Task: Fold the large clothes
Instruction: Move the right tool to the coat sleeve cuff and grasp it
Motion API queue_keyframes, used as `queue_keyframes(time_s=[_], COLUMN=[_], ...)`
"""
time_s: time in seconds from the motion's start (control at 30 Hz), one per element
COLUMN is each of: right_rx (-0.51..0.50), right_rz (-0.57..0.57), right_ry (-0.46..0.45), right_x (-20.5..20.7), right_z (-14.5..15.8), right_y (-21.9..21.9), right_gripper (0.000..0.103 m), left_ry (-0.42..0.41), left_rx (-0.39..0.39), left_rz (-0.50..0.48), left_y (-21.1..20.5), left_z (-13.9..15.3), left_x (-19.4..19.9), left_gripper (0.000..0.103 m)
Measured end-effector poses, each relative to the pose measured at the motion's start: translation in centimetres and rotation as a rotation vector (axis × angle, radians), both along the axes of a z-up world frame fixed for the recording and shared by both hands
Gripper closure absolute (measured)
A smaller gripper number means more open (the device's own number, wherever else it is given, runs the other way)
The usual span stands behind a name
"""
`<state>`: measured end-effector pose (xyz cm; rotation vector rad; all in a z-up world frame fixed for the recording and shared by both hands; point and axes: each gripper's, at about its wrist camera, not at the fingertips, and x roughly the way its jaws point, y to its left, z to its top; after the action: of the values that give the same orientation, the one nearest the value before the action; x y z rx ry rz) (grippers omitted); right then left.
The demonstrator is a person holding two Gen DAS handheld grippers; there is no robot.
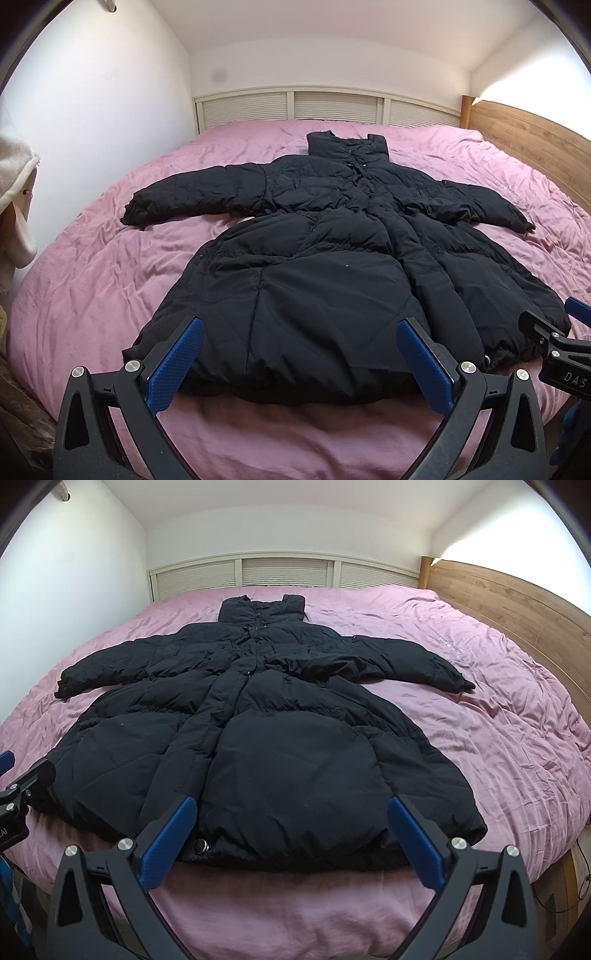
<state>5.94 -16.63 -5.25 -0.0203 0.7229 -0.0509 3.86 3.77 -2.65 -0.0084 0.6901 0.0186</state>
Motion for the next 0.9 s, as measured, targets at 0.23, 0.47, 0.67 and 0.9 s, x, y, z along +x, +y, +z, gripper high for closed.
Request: queue_keyframes(time_s=[0.23,0.47,0.67,0.9], right_rx=[0.05,0.164,0.174,0.191], right_rz=[0.003,-0.036,-0.169,-0.233], right_ry=[0.023,0.028,0.074,0.152], right_x=[3.3,11.1,16.1,19.8], right_z=[0.1,1.4,3.5,5.7], right_y=[-2.3,-9.3,-14.8,-19.5], right_gripper=[0.0,0.0,0.0,0.0], left_ry=[0.001,0.042,0.143,0.209], left_rx=[-0.038,-0.056,-0.041,-0.024], left_rz=[-0.027,-0.038,-0.085,-0.176], left_y=[0.2,-1.1,-3.4,-6.9], left_z=[0.9,2.0,4.5,10.4], left_x=[3.8,11.6,16.1,19.4], left_gripper=[0.001,0.001,0.001,0.001])
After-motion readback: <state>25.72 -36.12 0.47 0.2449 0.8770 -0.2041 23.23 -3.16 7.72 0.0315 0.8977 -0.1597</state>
